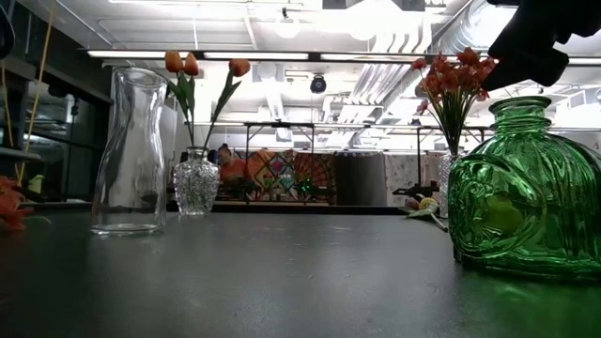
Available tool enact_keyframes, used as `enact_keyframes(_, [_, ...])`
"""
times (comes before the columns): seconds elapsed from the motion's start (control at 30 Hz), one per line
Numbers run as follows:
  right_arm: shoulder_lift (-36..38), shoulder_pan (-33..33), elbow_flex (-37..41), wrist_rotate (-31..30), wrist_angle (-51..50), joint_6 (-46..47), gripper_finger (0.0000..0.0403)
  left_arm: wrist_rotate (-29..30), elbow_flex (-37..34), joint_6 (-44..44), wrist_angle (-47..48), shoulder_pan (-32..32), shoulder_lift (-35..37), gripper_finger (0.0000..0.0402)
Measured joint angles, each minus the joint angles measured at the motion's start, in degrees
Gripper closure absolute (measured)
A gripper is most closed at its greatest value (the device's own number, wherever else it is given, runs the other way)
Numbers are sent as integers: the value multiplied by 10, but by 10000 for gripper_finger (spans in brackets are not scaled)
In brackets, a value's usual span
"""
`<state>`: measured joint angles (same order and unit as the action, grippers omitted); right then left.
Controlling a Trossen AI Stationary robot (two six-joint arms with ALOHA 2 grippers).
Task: Sort flowers into vase by color
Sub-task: Put the red flowers into the top right transparent vase
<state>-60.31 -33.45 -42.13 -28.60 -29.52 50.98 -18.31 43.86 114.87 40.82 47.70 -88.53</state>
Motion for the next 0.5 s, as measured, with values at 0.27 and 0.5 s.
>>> enact_keyframes(0.27, [0,0,0,0,-3,0,181,-12,0,-15,29,0,0,233])
enact_keyframes(0.5, [0,0,0,0,-3,0,181,2,0,-16,14,0,-4,233])
